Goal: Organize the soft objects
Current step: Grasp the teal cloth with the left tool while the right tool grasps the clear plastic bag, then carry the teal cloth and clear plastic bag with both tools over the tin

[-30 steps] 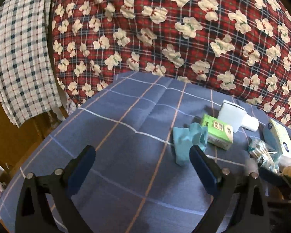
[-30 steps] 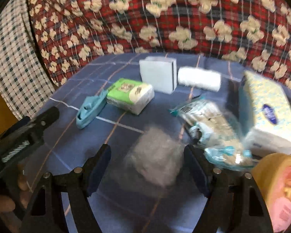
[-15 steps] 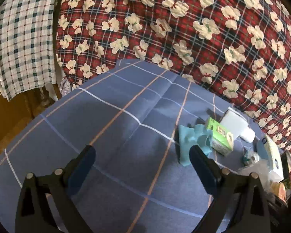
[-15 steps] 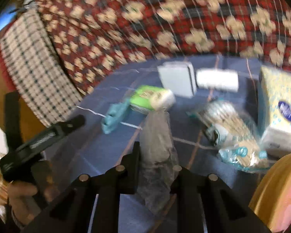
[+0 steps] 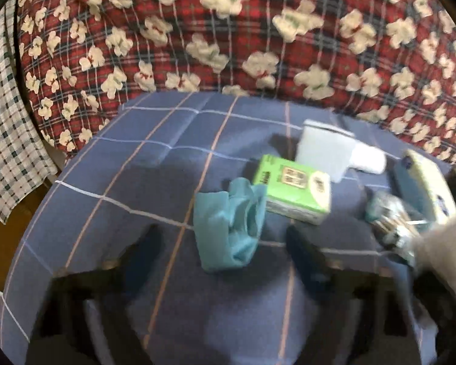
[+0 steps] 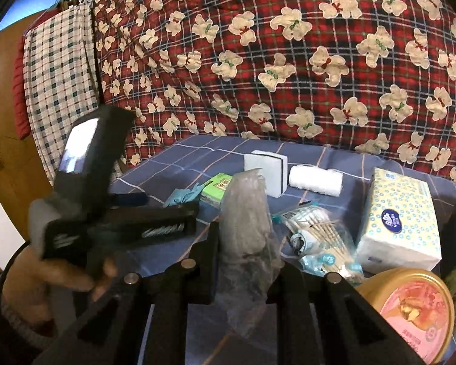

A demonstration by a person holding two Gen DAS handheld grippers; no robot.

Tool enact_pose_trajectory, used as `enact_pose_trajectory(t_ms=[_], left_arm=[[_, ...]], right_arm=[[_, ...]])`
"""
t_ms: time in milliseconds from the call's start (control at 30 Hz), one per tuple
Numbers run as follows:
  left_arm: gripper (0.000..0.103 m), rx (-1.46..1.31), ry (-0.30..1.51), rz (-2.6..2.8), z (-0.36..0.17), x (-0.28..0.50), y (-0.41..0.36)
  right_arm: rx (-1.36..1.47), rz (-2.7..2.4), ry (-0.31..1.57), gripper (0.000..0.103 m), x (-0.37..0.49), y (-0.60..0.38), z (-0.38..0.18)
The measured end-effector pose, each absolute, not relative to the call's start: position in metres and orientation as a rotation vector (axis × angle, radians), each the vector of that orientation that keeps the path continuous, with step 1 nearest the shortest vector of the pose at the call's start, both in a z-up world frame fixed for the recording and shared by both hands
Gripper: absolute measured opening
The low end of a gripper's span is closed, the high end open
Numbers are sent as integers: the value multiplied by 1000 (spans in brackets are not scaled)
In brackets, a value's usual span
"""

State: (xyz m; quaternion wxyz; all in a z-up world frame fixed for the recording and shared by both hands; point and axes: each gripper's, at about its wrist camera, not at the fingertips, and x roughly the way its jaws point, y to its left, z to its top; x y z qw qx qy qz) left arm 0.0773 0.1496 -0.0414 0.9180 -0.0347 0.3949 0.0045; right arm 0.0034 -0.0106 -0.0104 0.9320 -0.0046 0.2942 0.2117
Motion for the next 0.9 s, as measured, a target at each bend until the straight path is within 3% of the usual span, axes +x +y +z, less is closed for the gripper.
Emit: enact_pose_trajectory(t_ms=[33,167,267,500,667,900], left_arm=[[40,-65,828,22,-44,83,149],[33,-114,878,40,-54,101,160],[16,-152,876,26,-56,100,166],[13,-281,780,-7,-48,85,182],[13,-215,583,25,-24,56,172],[13,-148,499,-2,-11,27,146]], right_arm=[[-13,435,604,17,4,-10,-11],[-14,448,616,17,3,-9,-14],[-14,451,618,17,2,-8,-15],[-24,447,551,17,-6,-10,-8],[-33,457,500,17,-13,-12,-3],[-65,425,468,17,-19,-14,0]])
